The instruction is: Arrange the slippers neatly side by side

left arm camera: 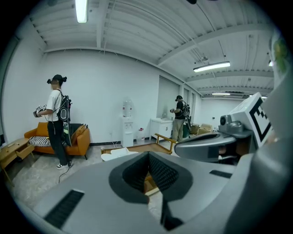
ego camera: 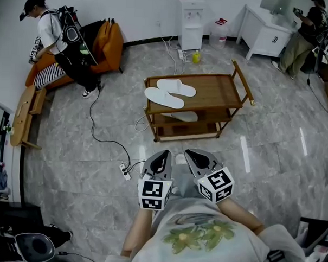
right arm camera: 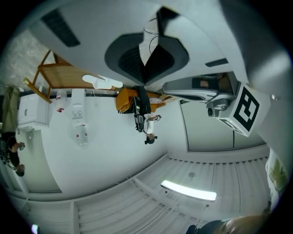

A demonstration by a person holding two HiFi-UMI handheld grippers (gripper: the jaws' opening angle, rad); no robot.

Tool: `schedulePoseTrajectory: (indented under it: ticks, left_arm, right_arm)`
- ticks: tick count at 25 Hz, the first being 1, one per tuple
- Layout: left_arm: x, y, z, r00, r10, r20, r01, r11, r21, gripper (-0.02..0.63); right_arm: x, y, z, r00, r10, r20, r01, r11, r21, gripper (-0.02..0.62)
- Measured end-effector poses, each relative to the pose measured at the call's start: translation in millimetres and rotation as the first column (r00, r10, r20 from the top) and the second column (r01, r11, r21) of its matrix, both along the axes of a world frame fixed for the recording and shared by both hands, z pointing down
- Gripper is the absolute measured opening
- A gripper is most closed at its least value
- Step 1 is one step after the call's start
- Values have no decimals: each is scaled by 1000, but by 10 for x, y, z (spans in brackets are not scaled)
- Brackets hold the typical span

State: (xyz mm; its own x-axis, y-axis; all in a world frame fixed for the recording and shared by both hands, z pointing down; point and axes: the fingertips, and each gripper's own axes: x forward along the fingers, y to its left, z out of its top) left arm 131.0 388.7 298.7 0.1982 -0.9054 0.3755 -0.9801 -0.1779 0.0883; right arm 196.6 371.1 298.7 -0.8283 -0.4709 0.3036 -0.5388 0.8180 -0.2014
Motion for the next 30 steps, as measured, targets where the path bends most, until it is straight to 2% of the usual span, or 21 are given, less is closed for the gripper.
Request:
schedulePoseTrajectory:
  ticks: [7,12,22,30]
  left_arm:
    - [-189,-409,13,1000,8,1,-8,1000,-17,15]
    - [-464,-722,166,1000,-17,15,18,999,-50,15]
    - [-910,-1438,319,999,-42,11,42,995,-95,15]
    - [-1146,-1888,447,998,-68,5,68,990,-120,15]
  right_arm:
    - [-152,-443,123,1000,-2,-26,2,1000,-24,6]
    - [-304,-790,358,993,-46,-112,47,999,10,6]
    - [-754,-1580,414,990,-89,-111,87,996,-27,6]
    - [-950,-2086,509,986,-115,-118,110,993,-45,6]
